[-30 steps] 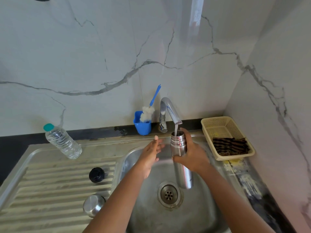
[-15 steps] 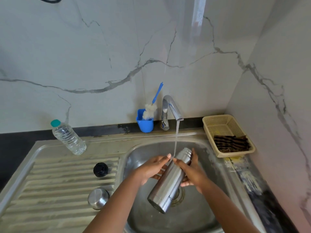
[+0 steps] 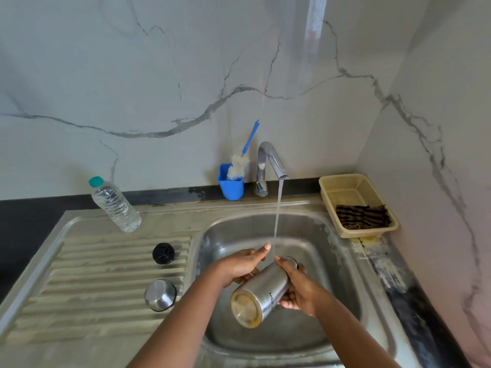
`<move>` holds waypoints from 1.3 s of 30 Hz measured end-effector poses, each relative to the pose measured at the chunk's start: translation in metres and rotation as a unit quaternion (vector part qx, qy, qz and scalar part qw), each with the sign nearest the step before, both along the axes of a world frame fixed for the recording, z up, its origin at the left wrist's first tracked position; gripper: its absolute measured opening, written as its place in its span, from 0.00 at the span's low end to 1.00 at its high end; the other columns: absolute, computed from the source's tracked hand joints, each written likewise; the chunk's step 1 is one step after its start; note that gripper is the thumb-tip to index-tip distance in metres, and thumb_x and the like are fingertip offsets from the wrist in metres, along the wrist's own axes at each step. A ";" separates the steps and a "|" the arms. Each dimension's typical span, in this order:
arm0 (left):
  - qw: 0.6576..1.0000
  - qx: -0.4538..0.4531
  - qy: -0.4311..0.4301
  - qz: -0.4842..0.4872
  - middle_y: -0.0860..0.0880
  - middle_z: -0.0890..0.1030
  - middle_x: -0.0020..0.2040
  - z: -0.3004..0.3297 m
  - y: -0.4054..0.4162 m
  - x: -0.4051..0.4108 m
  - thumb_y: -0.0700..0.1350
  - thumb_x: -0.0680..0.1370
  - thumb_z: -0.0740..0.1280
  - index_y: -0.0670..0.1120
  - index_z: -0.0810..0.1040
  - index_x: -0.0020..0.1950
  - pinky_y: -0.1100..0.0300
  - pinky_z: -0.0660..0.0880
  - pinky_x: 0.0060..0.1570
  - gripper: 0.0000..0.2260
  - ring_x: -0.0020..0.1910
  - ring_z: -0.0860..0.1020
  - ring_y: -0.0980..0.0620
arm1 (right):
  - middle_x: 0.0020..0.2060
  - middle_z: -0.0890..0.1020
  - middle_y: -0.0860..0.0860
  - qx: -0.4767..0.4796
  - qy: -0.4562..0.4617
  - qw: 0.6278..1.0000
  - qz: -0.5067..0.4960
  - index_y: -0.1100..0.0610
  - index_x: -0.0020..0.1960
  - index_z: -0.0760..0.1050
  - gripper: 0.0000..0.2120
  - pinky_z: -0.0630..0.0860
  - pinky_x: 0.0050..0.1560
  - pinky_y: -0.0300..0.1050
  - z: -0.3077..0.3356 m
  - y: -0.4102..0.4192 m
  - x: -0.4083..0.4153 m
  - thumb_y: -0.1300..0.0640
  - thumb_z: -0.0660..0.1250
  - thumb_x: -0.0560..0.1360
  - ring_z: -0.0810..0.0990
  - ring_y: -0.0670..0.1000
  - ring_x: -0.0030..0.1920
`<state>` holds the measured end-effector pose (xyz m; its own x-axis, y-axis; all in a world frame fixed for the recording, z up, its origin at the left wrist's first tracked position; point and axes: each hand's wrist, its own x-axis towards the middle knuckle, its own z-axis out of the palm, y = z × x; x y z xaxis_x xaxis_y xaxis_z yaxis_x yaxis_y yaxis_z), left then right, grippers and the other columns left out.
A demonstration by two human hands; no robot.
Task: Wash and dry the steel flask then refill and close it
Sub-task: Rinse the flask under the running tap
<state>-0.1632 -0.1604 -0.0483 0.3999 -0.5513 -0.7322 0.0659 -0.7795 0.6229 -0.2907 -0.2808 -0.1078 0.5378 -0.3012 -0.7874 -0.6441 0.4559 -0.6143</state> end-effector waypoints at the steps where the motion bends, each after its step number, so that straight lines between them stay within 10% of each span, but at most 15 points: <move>1: 1.000 -0.003 0.004 0.001 0.48 0.78 0.56 0.001 0.001 0.000 0.73 0.76 0.53 0.53 0.72 0.69 0.58 0.76 0.49 0.32 0.52 0.78 0.51 | 0.37 0.80 0.61 0.008 0.001 1.000 -0.005 0.59 0.61 0.66 0.35 0.77 0.26 0.42 0.001 0.001 -0.002 0.34 0.70 0.69 0.81 0.54 0.29; 8: 0.998 -0.039 0.015 0.047 0.55 0.76 0.47 -0.001 0.010 -0.005 0.69 0.78 0.56 0.51 0.74 0.69 0.64 0.73 0.40 0.29 0.45 0.76 0.58 | 0.35 0.81 0.60 0.066 -0.012 0.997 -0.028 0.67 0.60 0.77 0.40 0.76 0.23 0.40 -0.006 0.007 -0.012 0.31 0.67 0.69 0.80 0.53 0.28; 26: 0.996 -0.079 0.035 0.038 0.44 0.83 0.58 0.003 0.035 0.005 0.62 0.74 0.70 0.50 0.77 0.59 0.48 0.77 0.61 0.21 0.56 0.82 0.45 | 0.35 0.81 0.62 0.084 -0.021 0.994 -0.072 0.69 0.59 0.78 0.39 0.77 0.23 0.40 0.004 0.034 -0.004 0.32 0.67 0.70 0.80 0.53 0.26; 33: 0.996 -0.089 -0.027 -0.004 0.50 0.78 0.59 0.029 0.060 0.027 0.61 0.71 0.73 0.54 0.73 0.67 0.57 0.78 0.50 0.27 0.55 0.79 0.52 | 0.50 0.79 0.59 -0.117 -0.099 0.988 -0.015 0.49 0.69 0.58 0.34 0.81 0.32 0.47 0.046 0.053 0.037 0.39 0.71 0.72 0.83 0.56 0.37; 39: 0.978 -0.178 -0.095 0.042 0.52 0.84 0.56 0.061 0.109 0.057 0.54 0.68 0.79 0.54 0.77 0.63 0.50 0.78 0.59 0.26 0.55 0.82 0.52 | 0.54 0.77 0.49 -0.300 -0.214 0.925 0.087 0.40 0.73 0.53 0.45 0.83 0.35 0.48 0.103 0.084 0.089 0.38 0.76 0.65 0.84 0.52 0.44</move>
<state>-0.1062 -0.0515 0.0124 0.5655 -0.7174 -0.4069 -0.0233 -0.5070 0.8616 -0.2018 -0.1971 -0.0050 0.8435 -0.4947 -0.2094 -0.3142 -0.1381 -0.9393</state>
